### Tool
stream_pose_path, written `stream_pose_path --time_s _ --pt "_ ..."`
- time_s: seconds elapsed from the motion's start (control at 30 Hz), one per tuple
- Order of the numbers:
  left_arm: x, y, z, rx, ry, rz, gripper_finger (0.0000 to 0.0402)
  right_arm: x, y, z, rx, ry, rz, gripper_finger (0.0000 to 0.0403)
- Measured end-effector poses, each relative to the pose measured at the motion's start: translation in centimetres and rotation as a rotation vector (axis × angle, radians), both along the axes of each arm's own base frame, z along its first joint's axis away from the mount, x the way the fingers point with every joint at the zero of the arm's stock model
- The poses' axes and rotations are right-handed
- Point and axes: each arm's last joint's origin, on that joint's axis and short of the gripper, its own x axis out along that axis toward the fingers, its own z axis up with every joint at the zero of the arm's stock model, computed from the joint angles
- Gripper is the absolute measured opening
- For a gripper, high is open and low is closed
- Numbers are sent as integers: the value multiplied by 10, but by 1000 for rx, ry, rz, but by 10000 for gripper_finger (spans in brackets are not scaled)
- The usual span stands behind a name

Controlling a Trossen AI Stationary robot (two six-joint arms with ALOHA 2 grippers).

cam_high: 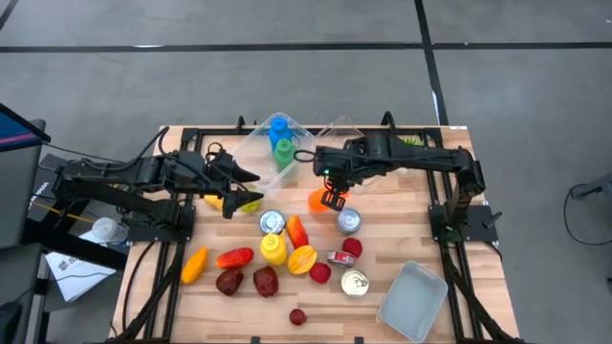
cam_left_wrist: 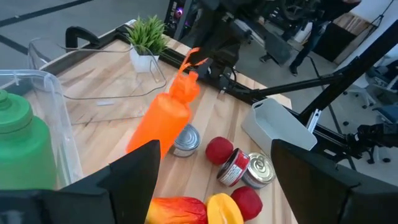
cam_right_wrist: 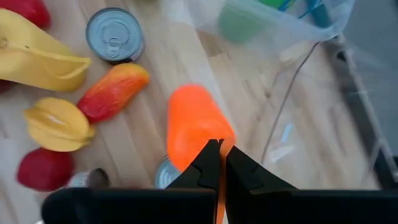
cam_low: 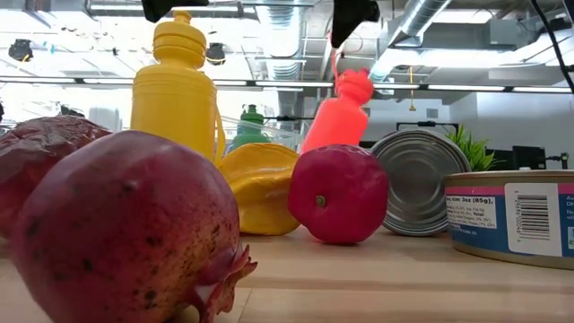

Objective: Pick & Place Food Item
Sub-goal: Put the orange water bottle into the left transparent bin

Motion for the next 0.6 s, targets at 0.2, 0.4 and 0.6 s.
stream_pose_path --time_s 0.2,0.4,0.6 --pt "0 0 0 -22 -3 8 296 3 -10 -6 65 -8 -12 0" --pt "0 0 0 -22 -3 9 296 2 -19 -6 83 2 4 0" --pt "0 0 0 -34 -5 15 296 -1 -41 -6 108 -1 -51 0"
